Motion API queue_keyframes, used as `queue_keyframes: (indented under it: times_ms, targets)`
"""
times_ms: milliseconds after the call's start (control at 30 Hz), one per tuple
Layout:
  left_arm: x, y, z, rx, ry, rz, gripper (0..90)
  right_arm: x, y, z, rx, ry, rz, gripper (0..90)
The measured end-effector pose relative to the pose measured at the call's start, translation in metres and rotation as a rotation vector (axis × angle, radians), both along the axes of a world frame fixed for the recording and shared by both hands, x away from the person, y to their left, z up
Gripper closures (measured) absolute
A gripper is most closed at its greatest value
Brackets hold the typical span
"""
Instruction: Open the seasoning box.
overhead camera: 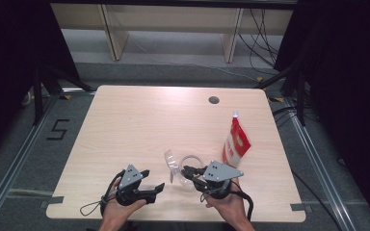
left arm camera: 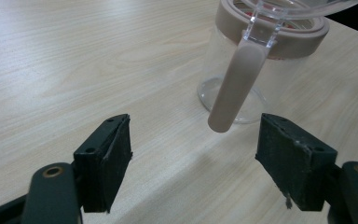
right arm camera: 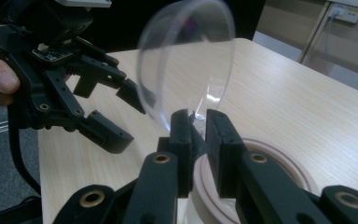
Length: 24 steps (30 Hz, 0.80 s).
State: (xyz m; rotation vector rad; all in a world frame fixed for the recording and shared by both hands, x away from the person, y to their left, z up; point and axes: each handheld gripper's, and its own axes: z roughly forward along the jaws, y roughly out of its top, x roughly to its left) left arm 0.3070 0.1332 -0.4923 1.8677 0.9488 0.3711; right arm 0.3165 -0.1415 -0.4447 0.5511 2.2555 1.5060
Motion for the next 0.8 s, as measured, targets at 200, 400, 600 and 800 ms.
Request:
queue_keyframes:
  times_ms: [200, 400, 600, 800]
  targets:
    - [0.000, 0.000, 0.000, -0.011, 0.009, 0.008, 25.7, 0.000, -0.002, 0.002, -0.003, -0.012, -0.004, 79.2]
    - [0.000, -0.002, -0.002, -0.011, 0.020, -0.003, 25.6, -0.007, -0.019, 0.003, -0.005, -0.023, -0.067, 62.4]
    - [0.000, -0.002, -0.002, -0.009, 0.025, 0.005, 25.5, -0.030, -0.045, 0.001, 0.004, -0.009, -0.155, 51.4]
    - [0.000, -0.002, -0.001, -0.007, 0.017, -0.006, 25.5, -0.039, -0.066, -0.006, 0.017, 0.014, -0.220, 48.5]
